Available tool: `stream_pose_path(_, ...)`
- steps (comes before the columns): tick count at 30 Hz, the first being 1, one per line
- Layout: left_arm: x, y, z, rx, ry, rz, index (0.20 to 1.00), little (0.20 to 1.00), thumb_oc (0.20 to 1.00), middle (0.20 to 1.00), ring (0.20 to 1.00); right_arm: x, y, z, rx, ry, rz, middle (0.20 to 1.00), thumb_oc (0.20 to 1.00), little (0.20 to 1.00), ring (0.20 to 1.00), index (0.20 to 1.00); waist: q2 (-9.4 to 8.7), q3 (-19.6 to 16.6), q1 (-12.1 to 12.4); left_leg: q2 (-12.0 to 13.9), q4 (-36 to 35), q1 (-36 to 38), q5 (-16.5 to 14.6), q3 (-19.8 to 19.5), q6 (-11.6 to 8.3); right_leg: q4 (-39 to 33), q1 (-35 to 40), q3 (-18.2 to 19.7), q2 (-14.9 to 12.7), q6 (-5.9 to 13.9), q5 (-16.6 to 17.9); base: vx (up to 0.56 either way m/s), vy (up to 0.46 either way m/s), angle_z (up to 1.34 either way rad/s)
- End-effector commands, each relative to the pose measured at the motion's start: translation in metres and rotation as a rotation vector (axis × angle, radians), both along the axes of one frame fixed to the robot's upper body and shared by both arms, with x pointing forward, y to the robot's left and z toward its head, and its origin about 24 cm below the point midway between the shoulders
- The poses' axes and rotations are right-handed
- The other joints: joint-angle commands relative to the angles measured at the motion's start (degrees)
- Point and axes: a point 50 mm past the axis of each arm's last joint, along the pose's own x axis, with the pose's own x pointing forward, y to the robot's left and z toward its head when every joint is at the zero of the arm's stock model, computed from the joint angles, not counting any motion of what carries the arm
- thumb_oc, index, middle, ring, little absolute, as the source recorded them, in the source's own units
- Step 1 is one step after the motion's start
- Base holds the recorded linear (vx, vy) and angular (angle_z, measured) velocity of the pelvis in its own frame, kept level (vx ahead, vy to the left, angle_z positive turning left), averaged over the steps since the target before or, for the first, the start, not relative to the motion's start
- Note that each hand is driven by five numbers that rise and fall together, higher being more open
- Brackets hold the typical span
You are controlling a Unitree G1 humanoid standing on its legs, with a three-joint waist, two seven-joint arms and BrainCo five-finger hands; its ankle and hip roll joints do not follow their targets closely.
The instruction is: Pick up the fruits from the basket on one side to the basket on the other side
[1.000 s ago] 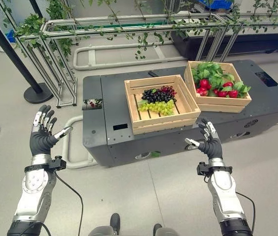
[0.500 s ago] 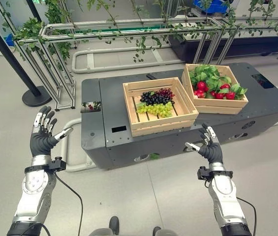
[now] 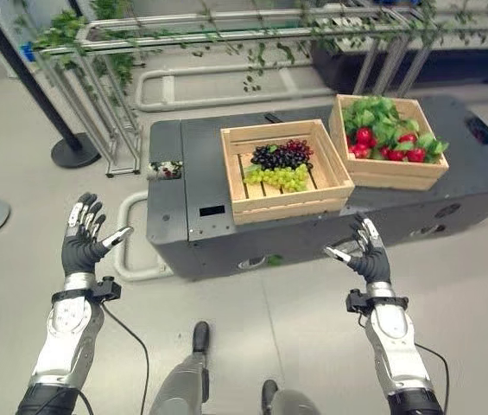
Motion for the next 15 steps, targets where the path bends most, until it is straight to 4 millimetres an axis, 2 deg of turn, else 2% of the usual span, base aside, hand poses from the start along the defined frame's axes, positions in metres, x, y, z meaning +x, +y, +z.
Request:
stream_pose_path(1,-0.001,0.003,0.031,0.147,-0.137,-0.018,1.0,1.0,1.0,1.0,1.0,0.011,0.007,0.033,0.011,-0.175,0.033,1.0,1.0,1.0,1.0,1.0,-4.1,-3.4,-0.2,-1.3,6.5,-3.1,-1.0,2.1,1.24,-0.4,7.5,-2.9,-4.9,5.49,-2.4,0.27,0.237,-0.74)
stream_pose_path(3,-0.002,0.005,0.032,0.165,-0.138,-0.019,1.0,1.0,1.0,1.0,1.0,0.011,0.009,0.03,0.021,-0.166,0.043,1.0,1.0,1.0,1.0,1.0,-4.9,-3.6,-0.1,-2.2,7.6,-2.5,-3.1,2.3,2.53,4.0,5.5,-2.2,-6.0,6.53,-1.5,0.21,0.225,-0.44)
stream_pose_path(4,-0.001,0.004,0.033,0.17,-0.137,-0.022,1.0,1.0,1.0,1.0,1.0,0.01,0.009,0.029,0.029,-0.163,0.041,1.0,1.0,1.0,1.0,1.0,-5.15,-3.8,-0.4,-2.8,7.5,-1.9,-3.6,2.4,2.87,5.7,4.8,-1.9,-6.2,7.06,0.1,0.2,0.23,-0.08)
stream_pose_path(6,0.0,0.001,0.031,0.167,-0.125,-0.041,1.0,1.0,1.0,1.0,1.0,0.006,0.009,0.024,0.042,-0.143,0.032,1.0,1.0,1.0,1.0,1.0,-5.26,-3.8,-1.1,-4.4,7.3,-0.4,-5.1,2.1,4.05,12.9,2.1,-1.3,-6.6,8.06,4.9,0.18,0.238,0.08)
stream_pose_path(8,0.0,0.0,0.029,0.159,-0.117,-0.05,1.0,1.0,1.0,1.0,1.0,0.005,0.009,0.022,0.043,-0.139,0.031,1.0,1.0,1.0,1.0,1.0,-4.65,-2.4,-2.2,-4.7,6.3,1.6,-5.5,1.8,4.78,20.1,-2.1,-1.2,-5.4,8.18,9.3,0.1,0.23,0.14)
stream_pose_path(9,0.0,0.0,0.029,0.166,-0.112,-0.051,1.0,1.0,1.0,1.0,1.0,0.005,0.01,0.021,0.05,-0.136,0.031,1.0,1.0,1.0,1.0,1.0,-4.04,-1.7,-2.5,-4.4,5.8,2.5,-5.7,1.8,5.13,22.3,-4.0,-2.1,-4.5,7.94,9.1,0.08,0.226,0.0)
stream_pose_path(10,0.0,0.001,0.027,0.182,-0.097,-0.043,1.0,1.0,1.0,1.0,1.0,0.005,0.012,0.018,0.051,-0.124,0.028,1.0,1.0,1.0,1.0,1.0,-3.5,-1.1,-2.7,-4.0,4.6,4.2,-6.2,2.5,5.41,22.7,-6.7,-4.8,-5.2,7.61,7.9,0.12,0.17,-0.12)
stream_pose_path(11,-0.001,0.001,0.026,0.18,-0.094,-0.047,1.0,1.0,1.0,1.0,1.0,0.005,0.012,0.017,0.046,-0.119,0.026,1.0,1.0,1.0,1.0,1.0,-3.39,-1.1,-3.0,-4.2,3.8,5.2,-6.2,2.3,5.41,21.0,-7.3,-5.6,-5.1,7.53,7.1,0.16,0.135,-0.1)
stream_pose_path(13,-0.001,-0.001,0.024,0.154,-0.097,-0.05,1.0,1.0,1.0,1.0,1.0,0.004,0.009,0.015,0.044,-0.111,0.012,1.0,1.0,1.0,1.0,1.0,-3.33,-0.8,-3.6,-5.0,2.0,6.8,-5.9,2.1,4.86,12.7,-8.9,-6.2,-3.5,6.39,4.1,0.19,0.042,-0.13)
stream_pose_path(15,0.001,-0.002,0.024,0.148,-0.098,-0.055,1.0,1.0,1.0,1.0,1.0,0.002,0.005,0.015,0.023,-0.111,-0.005,1.0,1.0,1.0,1.0,1.0,-3.83,-0.7,-4.2,-5.5,1.6,7.8,-6.4,2.0,4.41,5.5,-8.4,-6.0,-3.5,6.09,4.5,0.16,-0.037,-0.05)
